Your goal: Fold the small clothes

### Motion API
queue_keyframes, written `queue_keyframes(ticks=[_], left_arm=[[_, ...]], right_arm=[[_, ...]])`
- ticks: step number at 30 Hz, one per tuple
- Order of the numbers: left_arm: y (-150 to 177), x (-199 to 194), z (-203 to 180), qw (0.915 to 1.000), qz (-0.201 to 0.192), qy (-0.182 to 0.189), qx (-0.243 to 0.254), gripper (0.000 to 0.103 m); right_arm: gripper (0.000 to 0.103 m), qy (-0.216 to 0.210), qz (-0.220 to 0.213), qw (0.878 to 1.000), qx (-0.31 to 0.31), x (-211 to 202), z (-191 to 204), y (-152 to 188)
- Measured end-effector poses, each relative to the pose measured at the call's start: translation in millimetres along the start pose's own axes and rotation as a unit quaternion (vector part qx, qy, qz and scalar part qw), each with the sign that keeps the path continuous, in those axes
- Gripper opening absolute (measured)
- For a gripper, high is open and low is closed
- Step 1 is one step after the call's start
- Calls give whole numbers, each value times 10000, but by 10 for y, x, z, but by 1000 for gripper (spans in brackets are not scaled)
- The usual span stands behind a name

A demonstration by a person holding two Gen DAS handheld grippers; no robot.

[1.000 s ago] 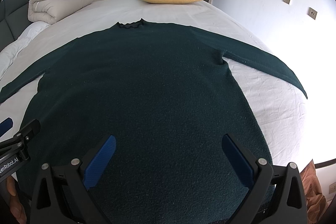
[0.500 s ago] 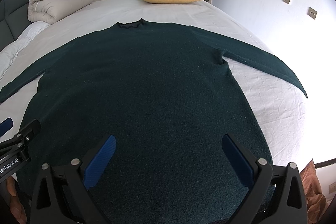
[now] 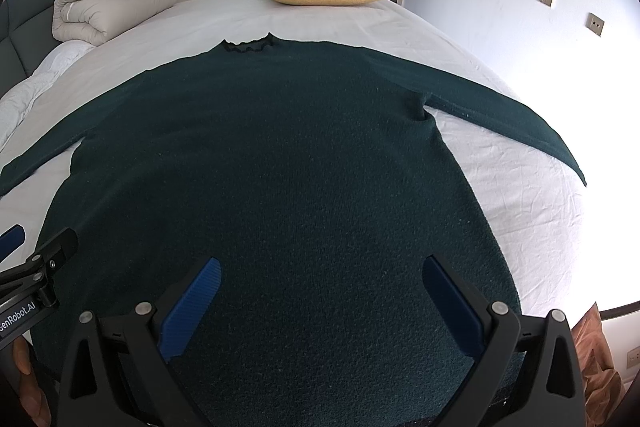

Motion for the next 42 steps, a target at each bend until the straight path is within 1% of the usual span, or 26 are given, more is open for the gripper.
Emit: queue_keyframes(ticks=[32, 35, 42], left_arm=[[0, 3, -1, 10000, 15, 5, -4, 103], [5, 4, 1, 10000, 14, 17, -7, 103], [16, 6, 3, 10000, 25, 18, -5, 103]], right_arm=[[103, 0, 13, 10000, 1, -6, 2, -3], [103, -4, 21, 10000, 6, 34, -31, 58], [103, -1, 39, 10000, 6, 49, -47, 83]])
Point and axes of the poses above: each gripper's, at about its wrist camera, not at the fingertips, and x roughly the way its jaws point, z to its left, y to its underside, the point moved 4 cm from there along x, roughly the way its jaws point, and after that the axes turned 7 degrees about x, right-handed, at the moved point
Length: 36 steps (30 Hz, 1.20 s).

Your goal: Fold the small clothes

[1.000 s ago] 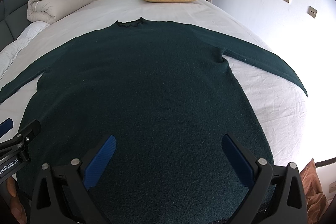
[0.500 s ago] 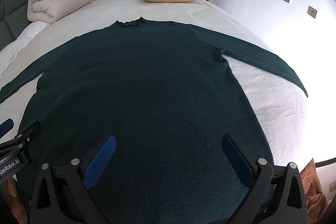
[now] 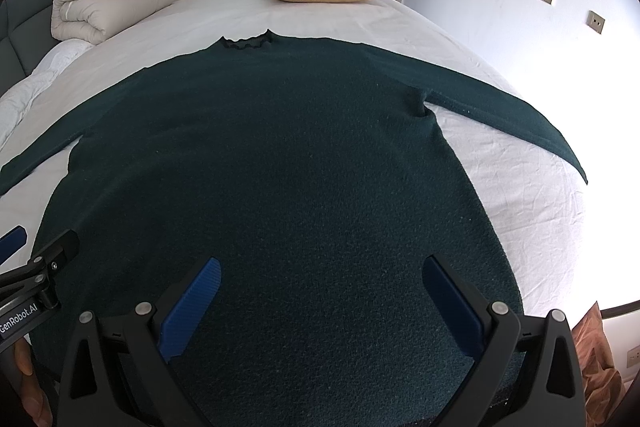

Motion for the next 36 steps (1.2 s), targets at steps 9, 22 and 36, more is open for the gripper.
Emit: queue_keyframes(ticks=[9, 22, 36], left_arm=[[-16, 4, -50, 10000, 13, 13, 9, 103], [-331, 129, -85, 9986, -105, 489, 165, 103], [-931, 568, -396, 9909, 165, 1326, 133, 103]], right_arm=[[103, -38, 26, 10000, 28, 18, -36, 17], [103, 0, -323, 9717, 2341, 48, -2055, -621], [103, -1817, -154, 7834, 5942, 830, -3970, -590]])
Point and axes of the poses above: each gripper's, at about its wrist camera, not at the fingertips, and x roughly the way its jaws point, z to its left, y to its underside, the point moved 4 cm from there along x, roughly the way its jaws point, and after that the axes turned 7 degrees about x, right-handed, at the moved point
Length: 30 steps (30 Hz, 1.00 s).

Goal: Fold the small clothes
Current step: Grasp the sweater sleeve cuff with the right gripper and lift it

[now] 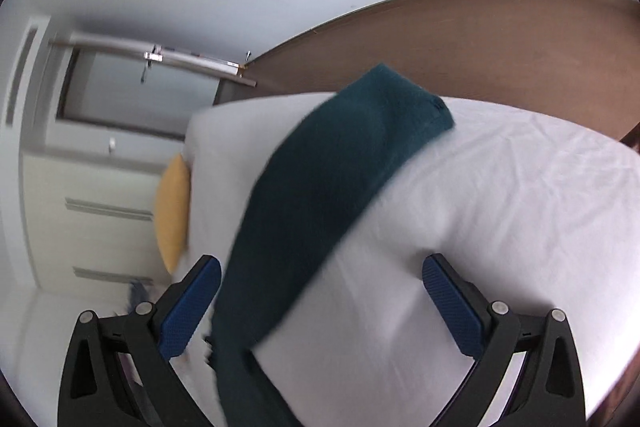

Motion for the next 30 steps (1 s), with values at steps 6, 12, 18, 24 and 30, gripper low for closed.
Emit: queue_keyframes(ticks=[6, 12, 18, 24, 30], left_arm=[[-112, 236, 20, 9999, 89, 1, -57, 103], [-141, 336, 42, 9999, 53, 92, -86, 103], [-128, 367, 110, 9996, 10, 185, -197, 103], [-150, 406, 207, 9991, -35, 259, -342, 103], [-190, 456, 230, 9989, -47, 339, -316, 103]], right_arm=[[103, -351, 315, 9974, 546, 149, 32, -203], [103, -597, 265, 9934, 941, 165, 95, -434], [88, -1160, -335, 9846, 1261, -93, -192, -388], [67, -942, -427, 9859, 1316, -188, -232, -493], [15, -349, -575, 9925, 1023, 37, -98, -600]])
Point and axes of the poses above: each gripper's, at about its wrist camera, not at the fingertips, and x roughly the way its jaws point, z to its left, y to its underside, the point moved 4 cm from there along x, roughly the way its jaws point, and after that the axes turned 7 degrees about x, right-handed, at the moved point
